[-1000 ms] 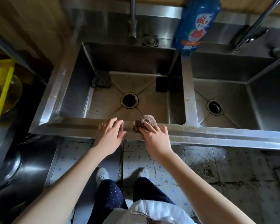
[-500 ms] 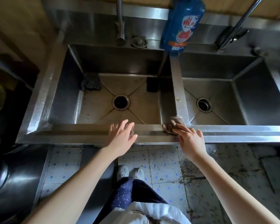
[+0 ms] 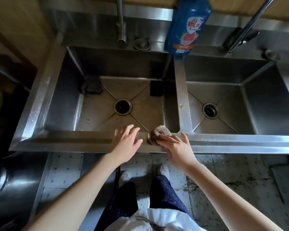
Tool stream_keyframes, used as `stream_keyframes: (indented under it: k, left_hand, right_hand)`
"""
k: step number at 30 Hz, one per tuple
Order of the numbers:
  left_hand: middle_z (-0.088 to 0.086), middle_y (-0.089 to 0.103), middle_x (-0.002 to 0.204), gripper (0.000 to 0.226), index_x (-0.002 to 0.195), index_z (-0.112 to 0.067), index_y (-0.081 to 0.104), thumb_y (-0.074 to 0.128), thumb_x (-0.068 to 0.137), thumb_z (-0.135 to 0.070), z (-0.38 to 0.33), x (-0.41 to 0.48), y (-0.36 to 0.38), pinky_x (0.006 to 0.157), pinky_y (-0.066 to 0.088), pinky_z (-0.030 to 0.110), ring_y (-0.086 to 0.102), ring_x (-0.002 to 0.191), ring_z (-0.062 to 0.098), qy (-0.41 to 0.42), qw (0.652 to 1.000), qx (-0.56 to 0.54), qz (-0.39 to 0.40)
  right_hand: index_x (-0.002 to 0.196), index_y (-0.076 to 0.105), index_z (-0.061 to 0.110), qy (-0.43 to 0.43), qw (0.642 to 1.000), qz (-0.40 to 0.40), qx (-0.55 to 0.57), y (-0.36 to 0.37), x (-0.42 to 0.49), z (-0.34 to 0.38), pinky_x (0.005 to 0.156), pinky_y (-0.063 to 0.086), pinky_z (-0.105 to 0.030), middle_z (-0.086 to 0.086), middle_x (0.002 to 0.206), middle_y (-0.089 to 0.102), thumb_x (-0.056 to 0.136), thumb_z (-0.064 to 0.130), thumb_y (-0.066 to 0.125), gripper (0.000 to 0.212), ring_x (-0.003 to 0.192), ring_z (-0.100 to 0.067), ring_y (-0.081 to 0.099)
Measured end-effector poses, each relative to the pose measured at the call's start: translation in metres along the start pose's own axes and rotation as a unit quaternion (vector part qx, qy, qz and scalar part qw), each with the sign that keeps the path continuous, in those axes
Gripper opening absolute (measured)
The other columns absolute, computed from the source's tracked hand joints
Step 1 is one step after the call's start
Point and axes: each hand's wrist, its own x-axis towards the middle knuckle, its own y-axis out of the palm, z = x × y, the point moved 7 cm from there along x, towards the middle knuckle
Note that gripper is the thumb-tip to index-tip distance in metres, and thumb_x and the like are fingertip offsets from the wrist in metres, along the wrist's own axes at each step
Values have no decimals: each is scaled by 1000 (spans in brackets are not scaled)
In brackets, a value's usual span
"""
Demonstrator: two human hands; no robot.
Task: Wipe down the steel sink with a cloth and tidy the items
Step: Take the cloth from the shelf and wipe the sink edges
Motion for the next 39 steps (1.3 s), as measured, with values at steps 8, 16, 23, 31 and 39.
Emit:
stream_keyframes:
  k: [8, 16, 23, 31, 39]
  left_hand:
    - [-2, 31, 149, 46, 135, -28, 41, 37, 93, -46, -17, 14, 17, 113, 10, 52, 36, 131, 29, -135, 989, -32, -40]
    - [10, 50, 134, 41, 126, -17, 55, 52, 91, -37, -63, -12, 11, 100, 36, 48, 50, 117, 34, -210, 965, -31, -156]
    - [9, 45, 139, 44, 129, -19, 51, 52, 90, -37, -87, -17, 28, 102, 31, 47, 49, 118, 35, -229, 963, -36, -135]
    - [7, 33, 147, 49, 135, -21, 42, 45, 91, -42, -102, -2, 40, 111, 19, 53, 35, 132, 29, -215, 971, -43, -98]
    - [8, 34, 146, 47, 134, -22, 43, 43, 92, -44, -112, 13, 42, 107, 23, 50, 45, 123, 31, -244, 963, -15, -109]
  right_hand:
    - [109, 71, 30, -119, 992, 31, -16, -13, 4, -96, 100, 36, -59, 10, 127, 63, 64, 2, 79, 54, 119, -18, 58]
    - [107, 72, 20, -158, 981, 58, 100, -21, 75, -142, 100, 44, -47, -2, 127, 63, 79, -6, 63, 40, 121, -26, 56]
    - [105, 73, 24, -150, 979, 58, 126, -15, 61, -139, 95, 52, -37, 4, 125, 64, 81, 2, 67, 33, 120, -20, 56]
    - [100, 73, 27, -245, 962, 80, 89, -21, 23, -120, 85, 56, -42, 4, 119, 68, 77, 41, 70, 27, 116, -21, 61]
    - [105, 72, 27, -202, 969, 91, 107, -14, 93, -155, 94, 51, -38, 9, 127, 62, 84, 2, 63, 34, 125, -14, 52]
